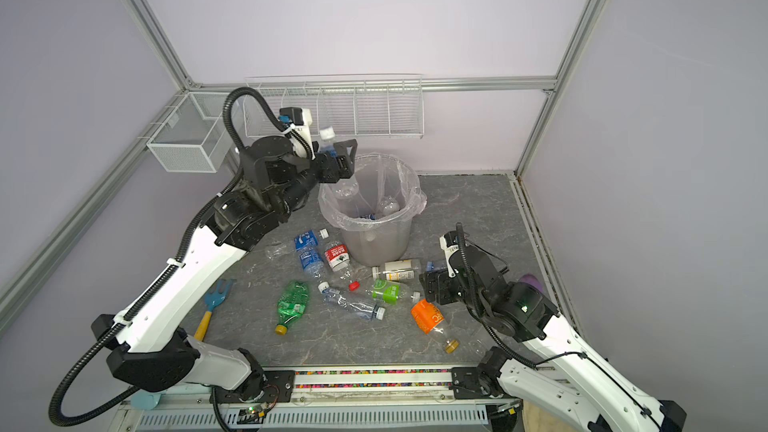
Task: Throw the plastic bottles in the bin
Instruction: 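Lift the Pocari Sweat bottle with the left gripper and drop it into the bin, then lower the right gripper onto an orange NFC bottle while the left gripper withdraws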
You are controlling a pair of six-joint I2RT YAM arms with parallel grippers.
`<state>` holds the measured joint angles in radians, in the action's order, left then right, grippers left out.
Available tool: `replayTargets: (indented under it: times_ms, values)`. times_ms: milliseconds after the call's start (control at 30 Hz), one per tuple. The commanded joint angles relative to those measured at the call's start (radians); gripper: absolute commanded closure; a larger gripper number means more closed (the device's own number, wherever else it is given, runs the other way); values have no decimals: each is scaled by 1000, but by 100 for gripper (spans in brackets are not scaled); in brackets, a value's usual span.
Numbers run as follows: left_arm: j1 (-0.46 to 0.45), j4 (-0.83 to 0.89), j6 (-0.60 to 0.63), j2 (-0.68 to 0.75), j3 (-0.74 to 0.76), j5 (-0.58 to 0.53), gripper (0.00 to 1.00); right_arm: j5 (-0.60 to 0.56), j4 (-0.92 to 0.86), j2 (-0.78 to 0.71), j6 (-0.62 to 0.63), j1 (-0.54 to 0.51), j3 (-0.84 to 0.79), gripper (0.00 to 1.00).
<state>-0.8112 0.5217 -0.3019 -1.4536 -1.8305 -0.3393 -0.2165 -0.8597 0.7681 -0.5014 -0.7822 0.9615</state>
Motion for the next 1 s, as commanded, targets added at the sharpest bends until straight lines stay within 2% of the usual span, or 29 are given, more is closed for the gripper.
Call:
replayTargets:
  times_ms: [0,167,367,667,967]
  values:
    - [-49,146,9,113,36,31,0,-19,-54,-50,-12,0,6,12]
    - [-48,-1,-28,352,294,46,0,-36,-58,-88,-15,0,-33,12]
    - [-49,-29,-77,560,540,-20,0,-54,-86,-49,-33,-1,-40,12]
    - [-48,63,-171,684,729,-42,0,-26,-90,55,-61,-1,-71,12]
    - [-48,121,-237,784,847,-54,1,18,-47,139,-75,-2,-133,12]
